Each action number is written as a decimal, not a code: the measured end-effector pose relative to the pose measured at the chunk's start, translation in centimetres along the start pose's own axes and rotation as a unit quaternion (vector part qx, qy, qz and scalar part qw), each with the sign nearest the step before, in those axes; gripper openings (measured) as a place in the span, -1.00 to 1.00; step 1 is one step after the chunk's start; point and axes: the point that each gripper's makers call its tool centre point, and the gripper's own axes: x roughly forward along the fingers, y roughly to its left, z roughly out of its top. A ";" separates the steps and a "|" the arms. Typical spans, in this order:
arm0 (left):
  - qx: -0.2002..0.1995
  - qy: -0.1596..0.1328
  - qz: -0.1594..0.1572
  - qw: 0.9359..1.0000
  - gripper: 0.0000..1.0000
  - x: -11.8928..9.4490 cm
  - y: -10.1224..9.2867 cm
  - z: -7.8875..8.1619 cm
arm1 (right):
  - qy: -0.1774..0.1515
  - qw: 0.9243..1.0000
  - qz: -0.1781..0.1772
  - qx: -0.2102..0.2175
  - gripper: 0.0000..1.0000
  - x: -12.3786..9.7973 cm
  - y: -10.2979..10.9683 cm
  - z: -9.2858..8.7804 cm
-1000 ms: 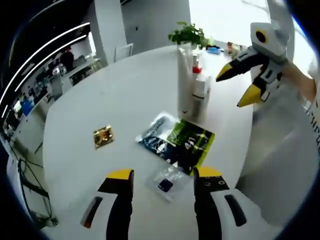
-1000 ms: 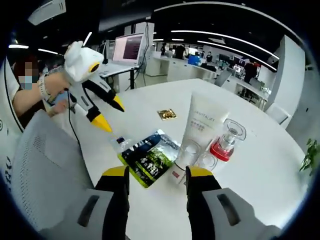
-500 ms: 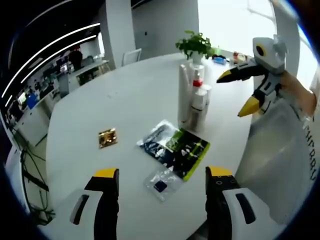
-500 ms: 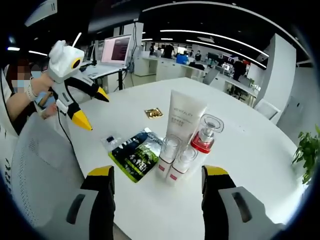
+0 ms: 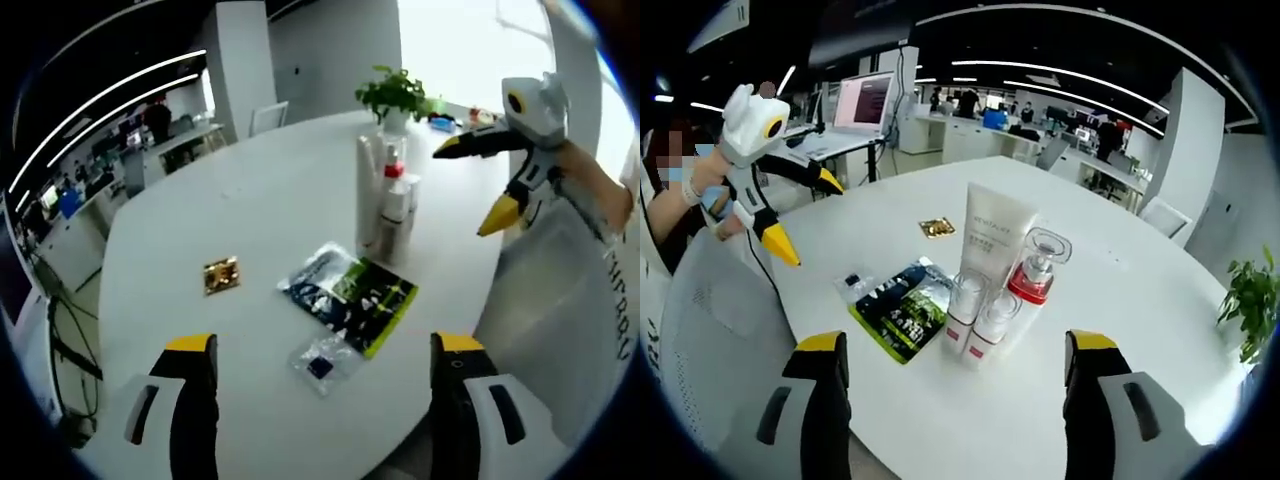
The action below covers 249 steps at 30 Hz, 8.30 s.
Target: Arrange the skincare products in the storage area until every visible bottle or jar stands upright without overlapping.
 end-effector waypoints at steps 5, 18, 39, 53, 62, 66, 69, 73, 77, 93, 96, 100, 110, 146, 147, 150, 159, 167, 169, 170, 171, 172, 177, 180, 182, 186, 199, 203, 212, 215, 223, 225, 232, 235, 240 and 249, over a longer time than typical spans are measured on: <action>0.001 0.000 -0.003 1.000 0.68 -0.1 -0.4 0.0 | 0.001 1.000 0.001 -0.005 0.90 0.1 0.2 0.1; -0.002 -0.007 -0.009 1.000 0.90 -0.2 -0.9 0.3 | 0.007 1.000 0.003 -0.004 0.99 0.2 0.4 -0.2; -0.007 -0.007 -0.015 1.000 0.98 0.8 -0.2 0.4 | 0.001 1.000 0.013 -0.005 0.99 0.7 0.8 0.6; -0.009 -0.003 -0.018 1.000 0.98 1.9 1.7 0.2 | -0.006 0.998 0.056 -0.003 0.49 0.9 3.1 1.9; 0.004 0.006 -0.026 1.000 0.98 2.9 2.5 -0.1 | -0.001 0.996 0.091 0.000 0.19 1.5 4.7 1.8; 0.006 0.008 -0.025 1.000 0.97 3.3 3.2 0.1 | -0.005 0.994 0.109 0.001 0.09 1.7 5.6 2.0; 0.008 0.008 -0.028 1.000 0.95 3.6 3.7 0.2 | -0.003 0.993 0.119 0.002 0.04 2.0 6.0 2.0; 0.019 -0.001 -0.019 1.000 0.91 4.1 4.9 0.6 | -0.007 0.990 0.138 0.003 -0.04 2.3 6.6 2.1; 0.034 -0.001 -0.020 0.999 0.87 4.8 5.6 0.8 | -0.005 0.988 0.152 0.006 -0.11 2.8 7.1 2.0; 0.140 0.026 -0.035 0.989 0.47 8.6 8.9 1.7 | -0.003 0.985 0.173 0.014 -0.27 3.6 7.8 1.7; 0.158 0.040 -0.035 0.986 0.26 9.3 9.5 1.5 | -0.001 0.984 0.175 0.016 -0.29 3.6 7.9 1.6; 0.183 0.051 -0.041 0.981 0.14 10.2 10.2 1.5 | 0.000 0.984 0.174 0.023 -0.29 3.6 7.8 1.5; 0.179 0.076 -0.049 0.980 0.07 12.2 11.1 1.5 | 0.003 0.983 0.184 0.024 -0.33 3.9 8.6 1.4; 0.421 0.146 -0.161 0.880 -0.01 18.5 14.9 1.3 | 0.024 0.974 0.210 0.082 -0.37 4.4 9.6 -0.7; 0.423 0.152 -0.164 0.878 -0.02 18.7 15.2 1.3 | 0.024 0.974 0.211 0.083 -0.37 4.4 9.7 -0.8; 0.429 0.155 -0.173 0.873 -0.02 19.1 15.5 1.5 | 0.026 0.973 0.214 0.085 -0.38 4.5 9.9 -0.9; 0.421 0.170 -0.218 0.864 -0.10 19.8 15.2 1.3 | 0.030 0.970 0.220 0.096 -0.39 4.7 10.0 -1.1; 0.407 0.207 -0.269 0.848 -0.15 19.5 14.3 0.4 | 0.037 0.968 0.226 0.101 -0.40 4.9 10.2 -1.4; 0.409 0.213 -0.276 0.843 -0.19 20.2 14.8 0.7 | 0.038 0.968 0.227 0.103 -0.40 5.0 10.2 -1.3; 0.411 0.216 -0.276 0.842 -0.18 20.5 15.2 0.7 | 0.037 0.968 0.227 0.104 -0.41 5.0 10.2 -1.3; 0.411 0.222 -0.279 0.839 -0.17 20.6 15.5 0.6 | 0.038 0.967 0.227 0.105 -0.41 5.1 10.2 -1.3; 0.411 0.224 -0.280 0.838 -0.17 20.5 15.5 0.5 | 0.039 0.967 0.228 0.105 -0.41 5.1 10.2 -1.3; 0.434 0.244 -0.286 0.819 -0.17 20.3 16.1 0.1 | 0.040 0.967 0.230 0.105 -0.42 5.3 10.3 -1.2; 0.457 0.248 -0.292 0.803 -0.14 20.4 16.2 -0.1 | 0.039 0.966 0.231 0.107 -0.43 5.4 10.4 -1.1; 0.462 0.252 -0.292 0.799 -0.15 20.4 16.3 0.0 | 0.040 0.965 0.234 0.108 -0.43 5.4 10.5 -1.2; 0.485 0.251 -0.299 0.782 -0.17 19.4 15.3 -0.2 | 0.041 0.964 0.239 0.107 -0.44 5.4 11.0 -1.2; 0.463 0.253 -0.291 0.798 -0.27 18.1 14.3 -0.5 | 0.039 0.965 0.237 0.110 -0.46 5.1 11.2 -1.2; 0.465 0.261 -0.285 0.797 -0.34 18.2 14.4 -0.6 | 0.040 0.965 0.234 0.112 -0.47 5.1 11.1 -1.3; 0.456 0.271 -0.267 0.805 -0.39 18.4 15.0 -0.9 | 0.036 0.965 0.232 0.113 -0.47 5.0 10.9 -1.3; 0.451 0.270 -0.266 0.808 -0.38 18.5 15.1 -1.0 | 0.033 0.966 0.232 0.112 -0.47 5.0 10.8 -1.3; 0.421 0.265 -0.261 0.827 -0.37 17.7 14.7 -1.8 | 0.021 0.965 0.231 0.120 -0.47 5.4 10.9 -0.9; 0.417 0.262 -0.261 0.831 -0.37 17.3 14.4 -2.1 | 0.017 0.965 0.233 0.123 -0.47 5.4 11.0 -0.7; 0.396 0.259 -0.246 0.846 -0.38 16.2 13.6 -2.7 | 0.007 0.962 0.242 0.129 -0.48 6.0 11.5 -0.1; 0.385 0.252 -0.244 0.854 -0.38 15.9 13.3 -2.7 | -0.001 0.960 0.245 0.132 -0.47 6.4 11.5 0.4; 0.379 0.243 -0.236 0.861 -0.38 14.2 11.9 -3.0 | -0.004 0.958 0.250 0.138 -0.47 7.2 11.7 0.8; 0.372 0.222 -0.225 0.873 -0.38 11.8 9.5 -2.7 | -0.016 0.952 0.267 0.151 -0.49 7.3 12.4 1.4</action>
